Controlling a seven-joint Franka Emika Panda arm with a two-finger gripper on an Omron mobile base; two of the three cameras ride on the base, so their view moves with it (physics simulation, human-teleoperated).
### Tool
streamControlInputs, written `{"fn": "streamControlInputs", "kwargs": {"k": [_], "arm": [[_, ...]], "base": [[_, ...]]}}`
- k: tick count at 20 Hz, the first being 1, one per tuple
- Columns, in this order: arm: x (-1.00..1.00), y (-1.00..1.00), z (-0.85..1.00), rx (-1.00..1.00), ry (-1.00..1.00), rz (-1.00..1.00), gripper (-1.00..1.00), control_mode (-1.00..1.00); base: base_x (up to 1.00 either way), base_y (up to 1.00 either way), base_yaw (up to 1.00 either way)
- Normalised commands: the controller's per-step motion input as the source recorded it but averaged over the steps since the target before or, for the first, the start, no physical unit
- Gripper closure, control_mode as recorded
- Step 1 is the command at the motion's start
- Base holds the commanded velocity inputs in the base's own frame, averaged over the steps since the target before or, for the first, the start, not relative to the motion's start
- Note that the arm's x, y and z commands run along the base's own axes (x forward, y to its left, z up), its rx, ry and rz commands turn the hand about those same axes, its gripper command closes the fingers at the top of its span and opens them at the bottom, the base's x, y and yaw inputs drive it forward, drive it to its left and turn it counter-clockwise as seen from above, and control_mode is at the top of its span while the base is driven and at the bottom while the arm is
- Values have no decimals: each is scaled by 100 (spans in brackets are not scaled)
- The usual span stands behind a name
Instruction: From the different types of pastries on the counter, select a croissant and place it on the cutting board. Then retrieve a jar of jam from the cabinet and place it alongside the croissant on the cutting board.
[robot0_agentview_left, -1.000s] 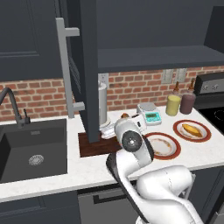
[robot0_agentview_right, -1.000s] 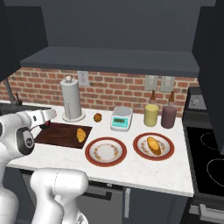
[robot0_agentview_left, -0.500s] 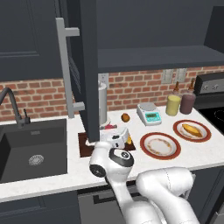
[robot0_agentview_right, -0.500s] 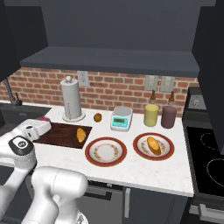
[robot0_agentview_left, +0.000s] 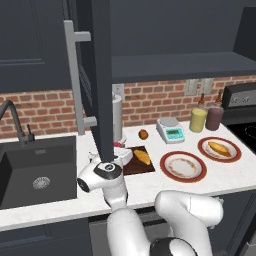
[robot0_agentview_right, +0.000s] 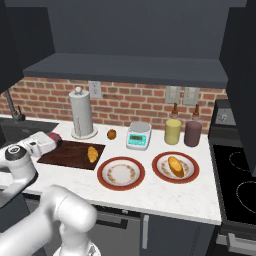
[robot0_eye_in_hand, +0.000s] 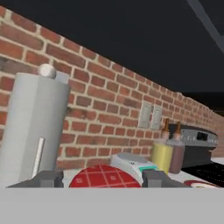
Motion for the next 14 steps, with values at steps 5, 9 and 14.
{"fn": "streamControlInputs", "kwargs": {"k": [5,9,14], "arm": [[14,3,-48,12,0,-21,100,-100],[10,0,-8,8,0,-18,100,-100],[14,0,0,1,0,-12,100,-100]], "base": [[0,0,0],[0,0,0],[0,0,0]]}}
